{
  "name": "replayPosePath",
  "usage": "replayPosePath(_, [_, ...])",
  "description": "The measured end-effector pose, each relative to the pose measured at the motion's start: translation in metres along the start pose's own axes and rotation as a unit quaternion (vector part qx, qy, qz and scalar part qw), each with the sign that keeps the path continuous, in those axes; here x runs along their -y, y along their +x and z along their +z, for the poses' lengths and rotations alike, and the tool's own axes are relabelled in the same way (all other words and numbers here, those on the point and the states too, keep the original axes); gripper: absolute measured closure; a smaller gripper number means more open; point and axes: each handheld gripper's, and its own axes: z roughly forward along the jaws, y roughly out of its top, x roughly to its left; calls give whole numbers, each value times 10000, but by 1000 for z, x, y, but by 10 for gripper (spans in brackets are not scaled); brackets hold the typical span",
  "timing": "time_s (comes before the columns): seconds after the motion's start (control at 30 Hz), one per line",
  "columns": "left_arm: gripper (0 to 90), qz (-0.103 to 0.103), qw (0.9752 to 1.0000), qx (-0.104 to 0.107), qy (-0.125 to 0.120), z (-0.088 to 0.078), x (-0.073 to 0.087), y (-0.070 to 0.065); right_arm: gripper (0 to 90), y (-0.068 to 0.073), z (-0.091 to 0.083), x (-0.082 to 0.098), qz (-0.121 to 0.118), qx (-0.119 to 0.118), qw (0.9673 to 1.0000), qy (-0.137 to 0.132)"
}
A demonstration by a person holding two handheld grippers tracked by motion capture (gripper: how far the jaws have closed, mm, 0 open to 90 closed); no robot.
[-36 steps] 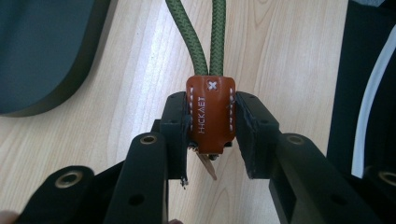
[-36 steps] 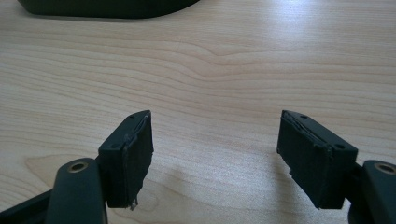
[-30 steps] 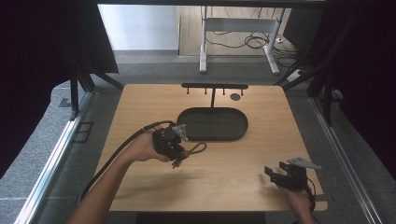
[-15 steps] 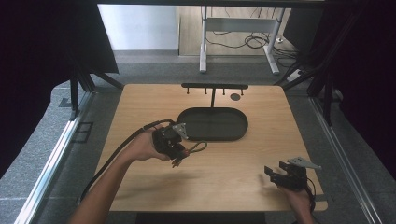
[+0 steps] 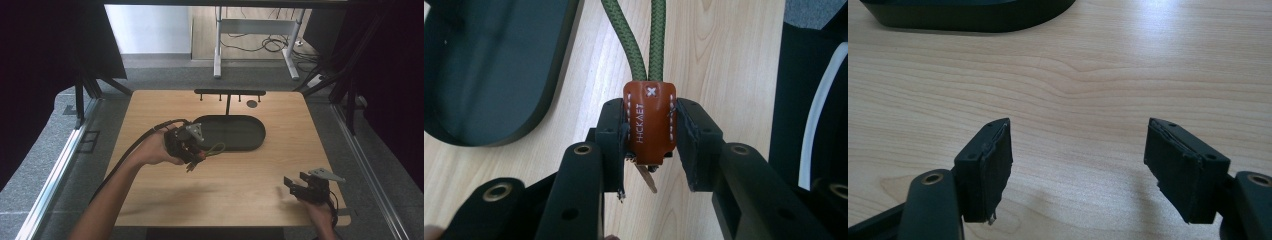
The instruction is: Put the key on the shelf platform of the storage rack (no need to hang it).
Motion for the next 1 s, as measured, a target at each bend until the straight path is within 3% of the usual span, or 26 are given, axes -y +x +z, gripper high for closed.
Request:
replayPosePath(0.43, [665,-50,10000,-12,-6,-1,-7,7,277,0,-1,0,-8,4,10000,-35])
replayPosePath(1.0, [665,-252,9996,-27,105,13,-20,29,277,-3,-7,-1,49,12,9999,-119])
